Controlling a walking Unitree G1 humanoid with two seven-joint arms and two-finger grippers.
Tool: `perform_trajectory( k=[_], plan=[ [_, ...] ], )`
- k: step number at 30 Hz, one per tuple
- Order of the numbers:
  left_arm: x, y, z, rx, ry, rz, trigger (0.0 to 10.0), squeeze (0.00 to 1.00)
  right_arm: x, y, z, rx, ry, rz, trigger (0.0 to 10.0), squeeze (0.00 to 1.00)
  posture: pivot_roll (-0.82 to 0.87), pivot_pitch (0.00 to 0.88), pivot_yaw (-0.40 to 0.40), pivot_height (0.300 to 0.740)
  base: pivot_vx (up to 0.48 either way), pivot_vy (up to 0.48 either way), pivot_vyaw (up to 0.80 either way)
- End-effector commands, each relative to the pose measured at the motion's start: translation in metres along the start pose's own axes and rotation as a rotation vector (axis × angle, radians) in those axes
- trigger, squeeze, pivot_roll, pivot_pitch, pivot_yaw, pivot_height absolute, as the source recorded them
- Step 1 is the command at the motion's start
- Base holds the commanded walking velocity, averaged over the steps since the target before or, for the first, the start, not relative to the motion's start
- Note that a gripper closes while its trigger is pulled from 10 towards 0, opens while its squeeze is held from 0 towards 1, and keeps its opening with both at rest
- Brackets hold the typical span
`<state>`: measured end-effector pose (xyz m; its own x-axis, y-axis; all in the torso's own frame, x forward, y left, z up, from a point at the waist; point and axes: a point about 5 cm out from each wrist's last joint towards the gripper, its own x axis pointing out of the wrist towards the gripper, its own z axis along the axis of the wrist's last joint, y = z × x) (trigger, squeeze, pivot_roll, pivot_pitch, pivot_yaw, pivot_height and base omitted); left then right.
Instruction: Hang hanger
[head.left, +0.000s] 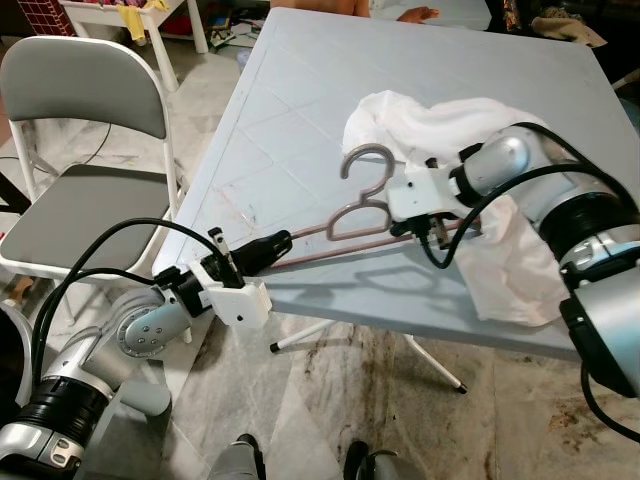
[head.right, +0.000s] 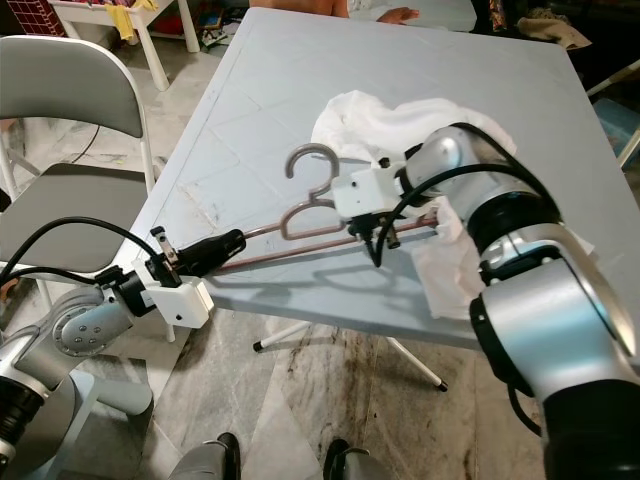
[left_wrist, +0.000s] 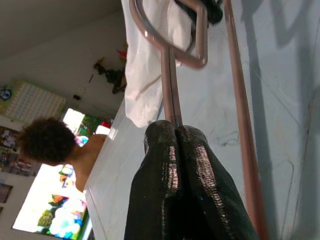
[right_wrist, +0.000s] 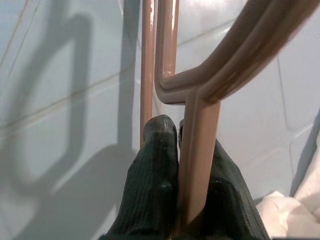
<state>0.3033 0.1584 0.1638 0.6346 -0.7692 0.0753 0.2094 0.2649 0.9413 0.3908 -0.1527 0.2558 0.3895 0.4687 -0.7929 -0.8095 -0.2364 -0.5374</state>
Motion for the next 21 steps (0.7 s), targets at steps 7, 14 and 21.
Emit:
perform_trajectory(
  k=[7, 14, 21],
  plan=[
    [-0.011, -0.006, -0.016, -0.031, 0.104, -0.018, 10.0, 0.0, -0.007, 0.008, -0.016, 0.06, 0.02, 0.024, 0.0, 0.0, 0.17, 0.218, -0.018, 0.74, 0.0, 0.0, 0.0],
    [-0.008, -0.003, -0.013, -0.286, 0.08, 0.088, 10.0, 1.0, -0.004, 0.011, -0.017, 0.07, 0.008, 0.025, 0.0, 0.0, 0.17, 0.22, -0.02, 0.74, 0.0, 0.0, 0.0],
    [0.006, -0.008, 0.01, -0.665, -0.028, 0.113, 10.0, 1.0, -0.002, 0.012, -0.016, 0.128, -0.082, -0.015, 0.0, 0.0, 0.17, 0.219, -0.026, 0.74, 0.0, 0.0, 0.0]
  ],
)
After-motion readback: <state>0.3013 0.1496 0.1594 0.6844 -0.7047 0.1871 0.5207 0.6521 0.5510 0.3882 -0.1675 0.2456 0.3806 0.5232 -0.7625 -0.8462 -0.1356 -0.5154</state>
